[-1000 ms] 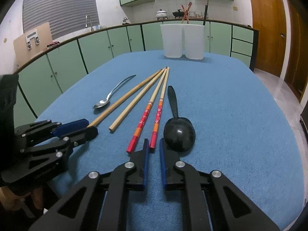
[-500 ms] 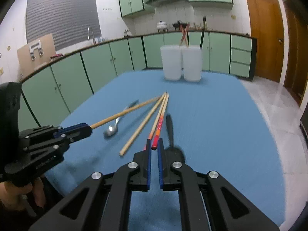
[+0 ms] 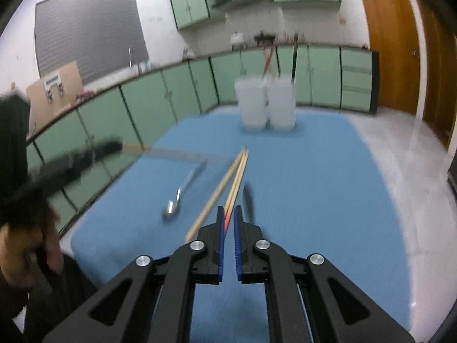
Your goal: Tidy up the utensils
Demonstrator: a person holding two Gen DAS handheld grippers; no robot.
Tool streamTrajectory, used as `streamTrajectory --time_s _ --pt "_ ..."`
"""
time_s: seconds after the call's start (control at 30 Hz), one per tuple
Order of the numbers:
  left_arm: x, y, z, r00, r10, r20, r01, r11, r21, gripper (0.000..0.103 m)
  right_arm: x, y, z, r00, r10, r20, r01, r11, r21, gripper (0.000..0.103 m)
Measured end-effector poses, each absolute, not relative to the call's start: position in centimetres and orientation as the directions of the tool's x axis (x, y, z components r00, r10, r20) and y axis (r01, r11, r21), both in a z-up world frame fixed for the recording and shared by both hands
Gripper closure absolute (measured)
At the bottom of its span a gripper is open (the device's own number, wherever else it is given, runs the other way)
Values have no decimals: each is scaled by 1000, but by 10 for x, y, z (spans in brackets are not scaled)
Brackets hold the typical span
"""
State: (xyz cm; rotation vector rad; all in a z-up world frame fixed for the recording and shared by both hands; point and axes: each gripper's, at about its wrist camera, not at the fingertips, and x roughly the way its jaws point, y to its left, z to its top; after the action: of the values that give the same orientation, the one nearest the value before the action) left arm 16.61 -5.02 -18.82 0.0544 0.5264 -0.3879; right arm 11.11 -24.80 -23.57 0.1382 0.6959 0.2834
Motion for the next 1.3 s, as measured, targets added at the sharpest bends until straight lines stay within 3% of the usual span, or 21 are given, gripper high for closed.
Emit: streamTrajectory --time_s 0.27,0.43,0.8,1.17,1.23,1.3 --pt "161 -42 -205 776 -345 -527 356 931 -86 97 108 -228 -286 667 279 -691 -236 959 159 95" --pt "162 -40 -206 777 -345 -527 356 931 -85 97 105 -224 -291 671 272 -690 -248 959 138 90" --pt "163 -41 -207 777 -338 -530 354 932 -76 97 115 -232 -291 693 247 -678 -210 968 137 93" --pt "167 -43 -211 770 -335 -543 352 933 -77 97 120 -221 -295 716 251 -652 -224 966 126 89" --pt "169 -43 -211 770 -334 -544 350 934 -78 97 120 -221 -295 718 249 -651 -225 967 122 89" --pt "169 -43 -210 773 -334 -540 348 934 -79 97 120 -222 -292 710 251 -658 -226 966 124 96"
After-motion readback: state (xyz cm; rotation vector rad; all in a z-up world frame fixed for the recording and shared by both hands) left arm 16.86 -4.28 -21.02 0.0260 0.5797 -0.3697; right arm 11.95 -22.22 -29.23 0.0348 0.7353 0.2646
